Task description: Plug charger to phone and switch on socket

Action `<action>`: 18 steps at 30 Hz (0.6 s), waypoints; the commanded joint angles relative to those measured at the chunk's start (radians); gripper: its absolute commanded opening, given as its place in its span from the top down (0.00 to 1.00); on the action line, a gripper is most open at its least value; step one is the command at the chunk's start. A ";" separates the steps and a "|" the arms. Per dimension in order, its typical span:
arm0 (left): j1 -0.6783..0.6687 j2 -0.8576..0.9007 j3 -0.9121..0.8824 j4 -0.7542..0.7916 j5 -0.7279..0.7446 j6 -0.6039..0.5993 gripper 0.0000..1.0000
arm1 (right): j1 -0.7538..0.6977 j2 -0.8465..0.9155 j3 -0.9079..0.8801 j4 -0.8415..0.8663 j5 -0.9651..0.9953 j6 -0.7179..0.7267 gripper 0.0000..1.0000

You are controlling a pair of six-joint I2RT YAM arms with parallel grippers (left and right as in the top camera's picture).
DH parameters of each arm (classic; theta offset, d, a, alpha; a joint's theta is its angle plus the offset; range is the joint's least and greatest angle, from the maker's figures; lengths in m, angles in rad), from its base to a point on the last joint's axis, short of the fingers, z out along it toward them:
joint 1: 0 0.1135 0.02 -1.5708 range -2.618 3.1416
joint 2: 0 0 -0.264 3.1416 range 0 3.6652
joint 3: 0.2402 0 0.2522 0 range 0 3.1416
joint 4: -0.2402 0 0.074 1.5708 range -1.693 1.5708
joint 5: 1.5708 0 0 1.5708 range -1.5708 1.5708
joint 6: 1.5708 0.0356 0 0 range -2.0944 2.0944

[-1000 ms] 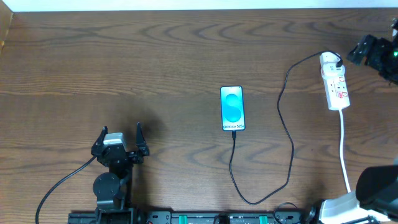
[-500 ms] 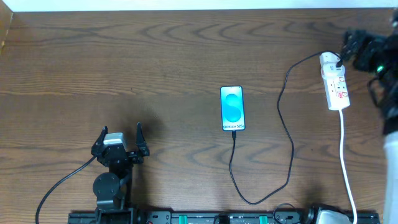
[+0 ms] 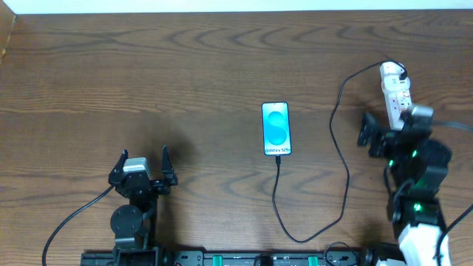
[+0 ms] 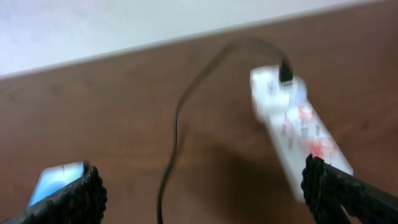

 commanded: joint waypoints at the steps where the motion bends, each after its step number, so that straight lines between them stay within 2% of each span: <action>1: 0.008 -0.004 -0.016 -0.040 -0.007 0.014 0.09 | 0.009 -0.124 -0.113 0.012 -0.002 -0.003 0.01; 9: 0.008 -0.004 -0.016 -0.040 -0.007 0.014 0.10 | 0.009 -0.521 -0.328 -0.002 0.042 -0.004 0.01; 10: 0.008 -0.004 -0.016 -0.040 -0.007 0.014 0.10 | 0.014 -0.602 -0.326 -0.079 0.056 -0.005 0.01; 14: 0.008 -0.004 -0.016 -0.040 -0.007 0.014 0.10 | 0.017 -0.727 -0.326 -0.201 0.075 -0.007 0.01; 18: 0.008 -0.004 -0.016 -0.040 -0.007 0.014 0.10 | 0.018 -0.805 -0.326 -0.203 0.103 -0.013 0.01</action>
